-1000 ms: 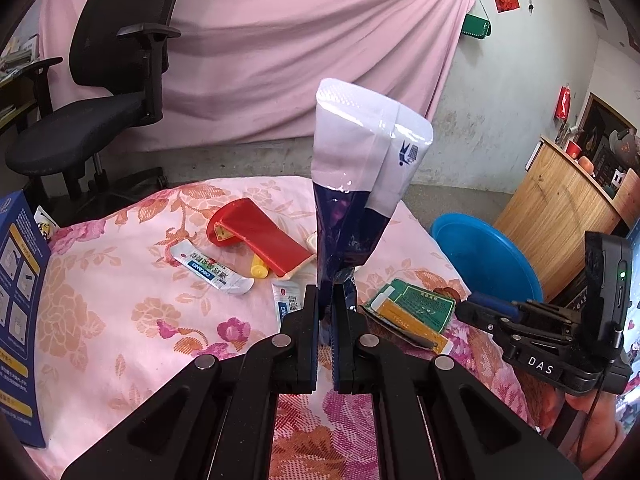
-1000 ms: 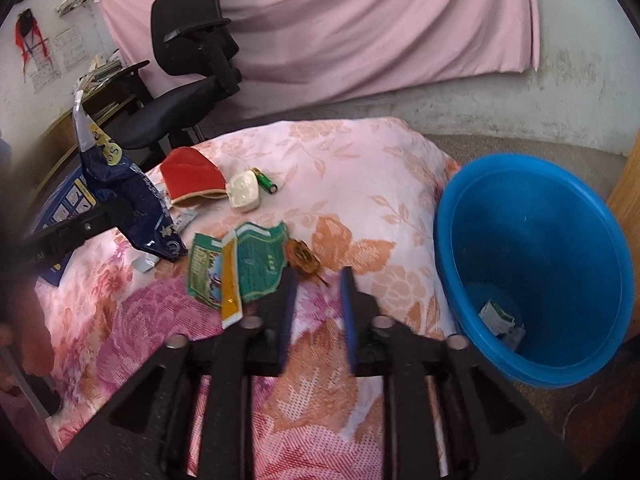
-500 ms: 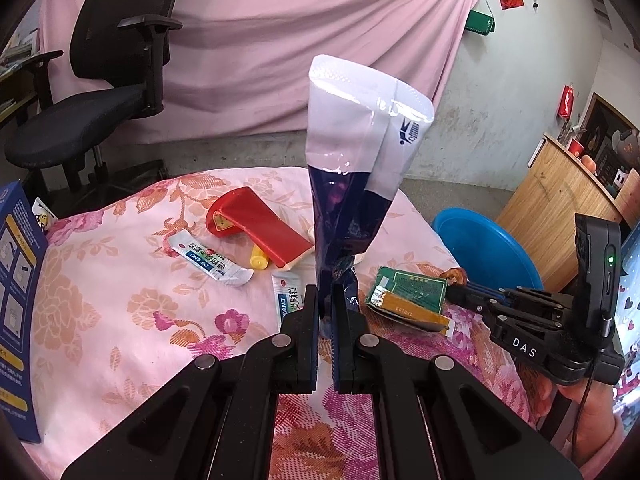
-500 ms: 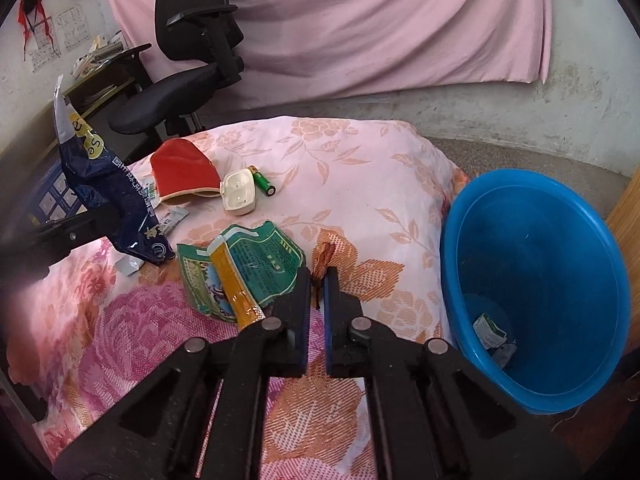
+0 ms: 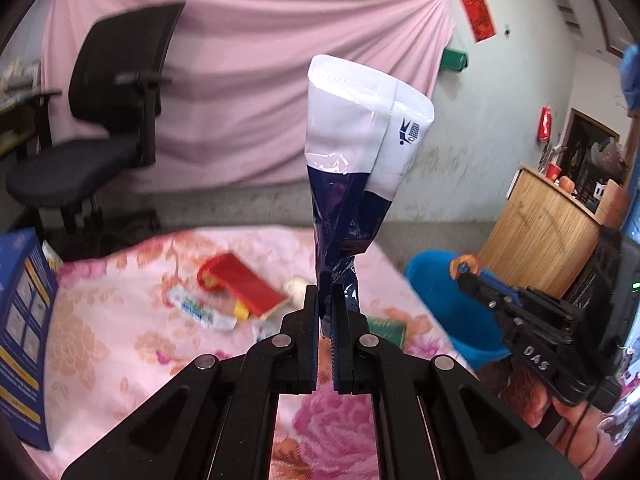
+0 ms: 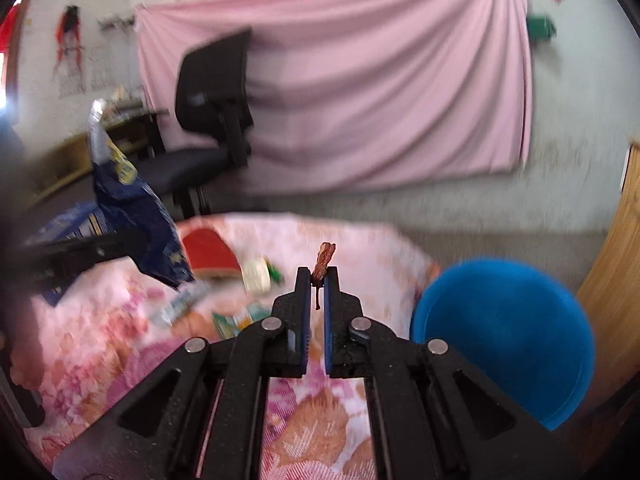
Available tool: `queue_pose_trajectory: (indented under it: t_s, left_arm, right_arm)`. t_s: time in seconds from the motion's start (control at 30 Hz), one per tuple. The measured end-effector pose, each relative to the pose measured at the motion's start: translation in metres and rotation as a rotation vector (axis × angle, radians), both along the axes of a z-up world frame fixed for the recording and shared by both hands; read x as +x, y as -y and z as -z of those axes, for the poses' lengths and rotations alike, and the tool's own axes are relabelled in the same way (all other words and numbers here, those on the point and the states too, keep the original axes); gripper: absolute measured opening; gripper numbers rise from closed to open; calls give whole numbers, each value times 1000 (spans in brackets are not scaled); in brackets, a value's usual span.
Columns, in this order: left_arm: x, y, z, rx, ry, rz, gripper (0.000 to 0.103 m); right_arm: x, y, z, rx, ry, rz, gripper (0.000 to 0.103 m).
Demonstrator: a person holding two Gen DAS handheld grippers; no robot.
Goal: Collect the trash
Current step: 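Lift the brown scrap and blue tube and carry them toward the basin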
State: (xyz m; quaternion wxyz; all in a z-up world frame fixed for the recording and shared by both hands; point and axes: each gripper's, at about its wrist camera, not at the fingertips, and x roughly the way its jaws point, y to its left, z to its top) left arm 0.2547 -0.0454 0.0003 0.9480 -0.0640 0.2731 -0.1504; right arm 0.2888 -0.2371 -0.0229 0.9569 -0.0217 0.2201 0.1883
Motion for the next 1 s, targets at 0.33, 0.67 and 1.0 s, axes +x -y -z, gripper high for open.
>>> queue_pose_trajectory:
  t_s: [0.33, 0.67, 1.0]
  left_arm:
    - [-17, 55, -64, 32, 319, 73, 3]
    - [-2, 142, -76, 15, 448, 241, 3]
    - [47, 214, -44, 26, 192, 324, 3]
  right_arm:
    - [-54, 40, -48, 62, 363, 140, 29]
    - [-74, 107, -58, 123, 422, 351, 29]
    - [-42, 168, -29, 193, 151, 445, 29]
